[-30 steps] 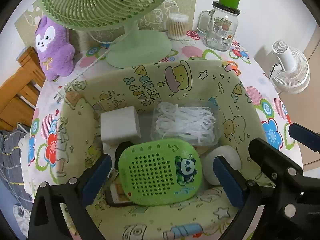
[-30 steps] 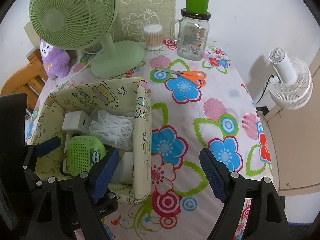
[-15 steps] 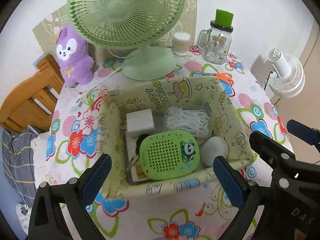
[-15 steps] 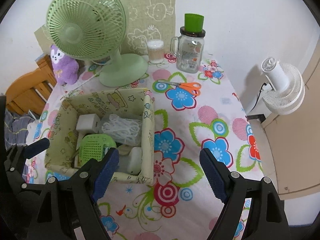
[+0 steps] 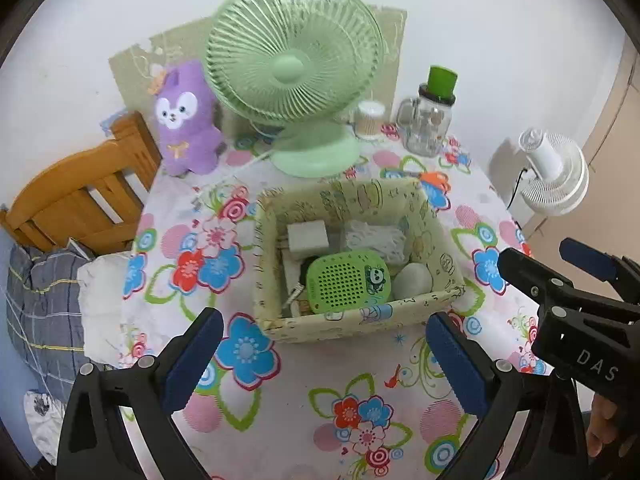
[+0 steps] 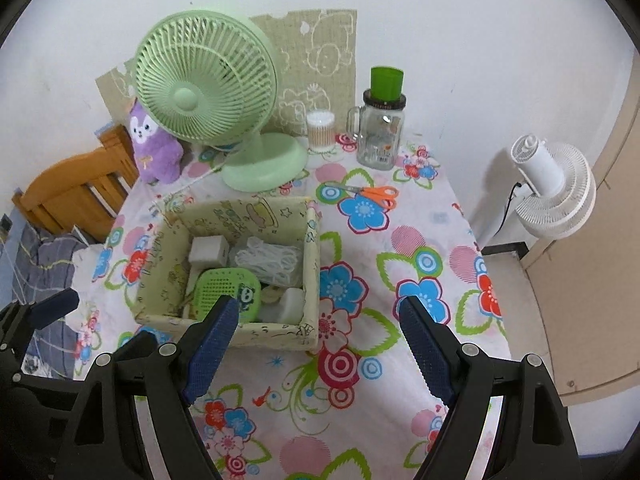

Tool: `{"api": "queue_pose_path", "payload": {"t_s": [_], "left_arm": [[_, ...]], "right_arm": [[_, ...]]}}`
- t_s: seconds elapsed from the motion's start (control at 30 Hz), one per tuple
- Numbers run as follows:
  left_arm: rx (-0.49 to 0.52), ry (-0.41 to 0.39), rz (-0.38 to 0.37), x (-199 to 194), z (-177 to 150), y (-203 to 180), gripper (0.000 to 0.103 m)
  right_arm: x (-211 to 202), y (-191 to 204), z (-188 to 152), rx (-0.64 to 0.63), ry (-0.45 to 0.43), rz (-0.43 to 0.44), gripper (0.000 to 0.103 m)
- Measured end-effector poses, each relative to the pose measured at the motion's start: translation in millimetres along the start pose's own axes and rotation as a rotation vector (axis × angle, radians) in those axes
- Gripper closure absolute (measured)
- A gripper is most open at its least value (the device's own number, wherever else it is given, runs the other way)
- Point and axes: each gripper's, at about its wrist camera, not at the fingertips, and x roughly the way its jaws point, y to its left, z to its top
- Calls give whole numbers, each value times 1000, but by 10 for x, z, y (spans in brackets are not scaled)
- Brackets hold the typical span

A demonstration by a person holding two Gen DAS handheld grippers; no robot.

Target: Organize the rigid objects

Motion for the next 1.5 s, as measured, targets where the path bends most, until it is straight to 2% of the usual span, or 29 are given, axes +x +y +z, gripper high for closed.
{"api": "queue_pose_path", "payload": {"t_s": [0.43,0.57,0.8,0.9,1.17,1.3,1.5], "left_arm": [[-52,-102,0,-732,-27,137,1],[-50,-151,17,-978,-41,126,1],[-19,-227,37,-1353,-136,99,0],[-22,-249,51,-1466,-180,97,0],[-45,-251,-14,-1607,-292,99,0],[-56,-261,1,-1642,-334,76,0],[-73,-277,-19,-1702,-358,71,0]], "right_arm": [[-702,123,8,-19,-73,40,18],[-1036,170,-7,-39,-139,20,18],[-1365,153,-66,-3,-207,-21,18],[-1442,133,-88,6,-207,-25,17],[-1580,90,-200,22,-200,-50,17],[-1612,85,-244,16,-194,-53,17],[-1640,85,-287,9,-200,-60,17]]}}
